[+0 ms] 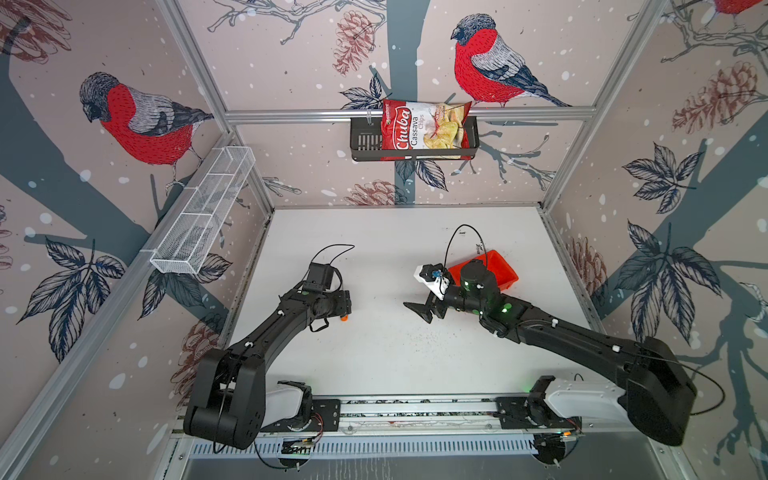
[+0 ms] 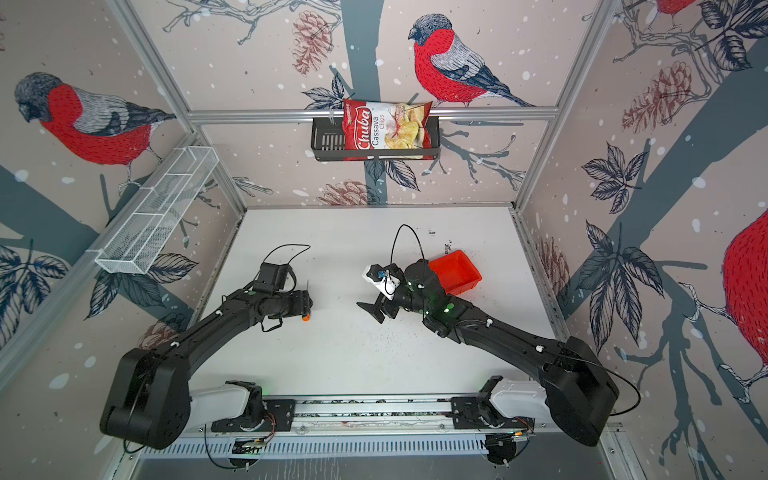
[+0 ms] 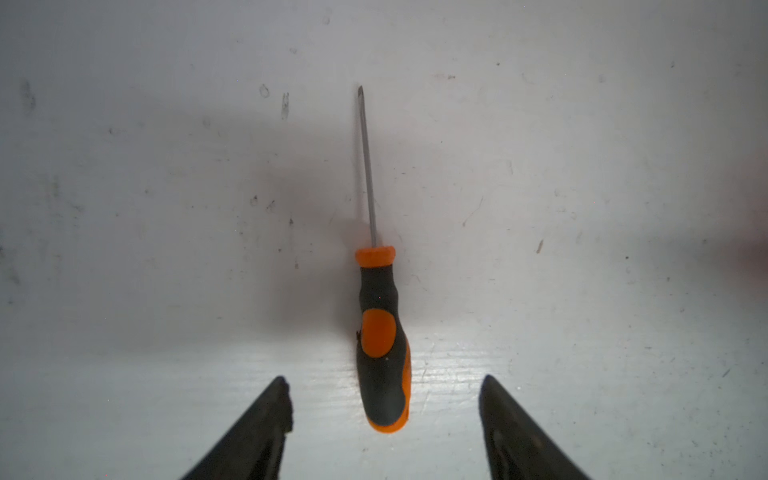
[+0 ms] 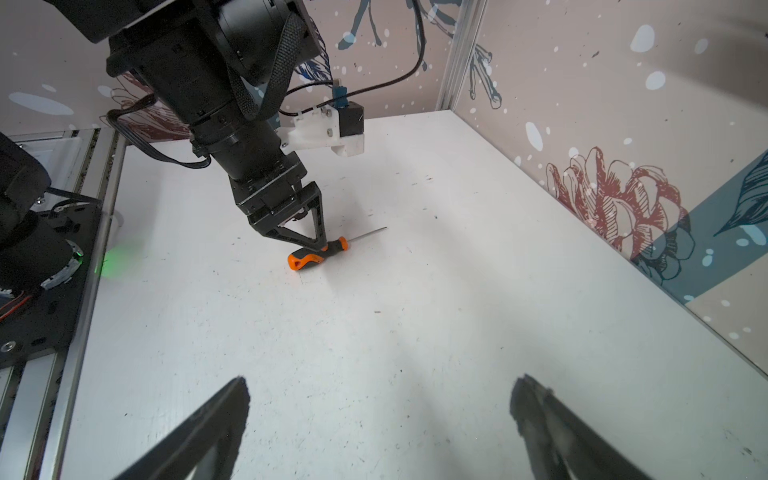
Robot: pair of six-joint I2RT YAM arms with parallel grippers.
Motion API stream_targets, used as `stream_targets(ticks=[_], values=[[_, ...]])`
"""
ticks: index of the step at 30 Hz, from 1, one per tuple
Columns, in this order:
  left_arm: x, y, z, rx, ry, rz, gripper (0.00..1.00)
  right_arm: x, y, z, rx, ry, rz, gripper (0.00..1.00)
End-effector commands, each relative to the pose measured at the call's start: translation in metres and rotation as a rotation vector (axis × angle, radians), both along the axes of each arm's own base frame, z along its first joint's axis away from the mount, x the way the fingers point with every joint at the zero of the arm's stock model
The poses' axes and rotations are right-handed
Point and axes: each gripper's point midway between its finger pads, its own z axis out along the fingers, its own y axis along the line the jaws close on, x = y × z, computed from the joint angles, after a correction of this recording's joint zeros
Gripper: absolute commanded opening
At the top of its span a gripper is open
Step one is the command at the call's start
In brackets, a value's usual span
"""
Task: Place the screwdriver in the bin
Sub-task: 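Lower the left gripper over the screwdriver while the right arm lifts away, then close the left gripper on the orange-grey handle and lift the screwdriver upright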
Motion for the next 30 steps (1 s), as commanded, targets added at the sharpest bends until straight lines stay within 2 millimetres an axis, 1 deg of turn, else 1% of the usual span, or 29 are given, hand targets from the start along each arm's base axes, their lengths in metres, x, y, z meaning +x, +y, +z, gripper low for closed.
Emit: stream_targets(ticks=[1, 3, 6, 7, 10, 13, 18, 23, 25, 27, 28, 30], values=[[0.002, 0.002, -0.005, -0.001, 0.003, 0.034, 0.64, -0.004, 0.001, -0.002, -0.017, 0.003, 0.024, 1.0], [0.0, 0.001, -0.009, -0.002, 0.016, 0.033, 0.59, -0.006, 0.001, -0.003, -0.02, 0.003, 0.033, 1.0], [-0.001, -0.002, -0.015, -0.014, 0.032, 0.036, 0.56, -0.007, 0.002, -0.001, -0.017, 0.001, 0.049, 1.0], [-0.002, -0.002, -0.018, -0.011, 0.041, 0.037, 0.55, -0.007, 0.005, -0.01, -0.032, 0.018, 0.057, 1.0], [-0.005, -0.004, -0.025, 0.002, 0.068, 0.033, 0.5, -0.01, 0.009, -0.012, -0.038, 0.042, 0.087, 1.0], [-0.01, -0.006, -0.035, 0.005, 0.116, 0.026, 0.48, -0.015, 0.013, -0.018, -0.047, 0.082, 0.119, 1.0], [-0.009, -0.007, -0.043, 0.012, 0.141, 0.027, 0.41, -0.02, 0.017, -0.019, -0.042, 0.102, 0.139, 1.0], [-0.006, -0.007, -0.044, 0.017, 0.138, 0.029, 0.27, -0.023, 0.017, -0.021, -0.051, 0.108, 0.144, 1.0], [-0.006, -0.007, -0.043, 0.016, 0.134, 0.029, 0.18, -0.023, 0.017, -0.019, -0.051, 0.102, 0.143, 1.0], [-0.005, -0.007, -0.04, 0.014, 0.125, 0.032, 0.06, -0.022, 0.017, -0.017, -0.05, 0.095, 0.139, 1.0], [-0.005, -0.007, -0.039, 0.014, 0.121, 0.034, 0.04, -0.021, 0.016, -0.018, -0.051, 0.094, 0.137, 1.0], [-0.005, -0.005, -0.036, 0.019, 0.106, 0.043, 0.03, -0.02, 0.017, -0.017, -0.055, 0.09, 0.135, 1.0]])
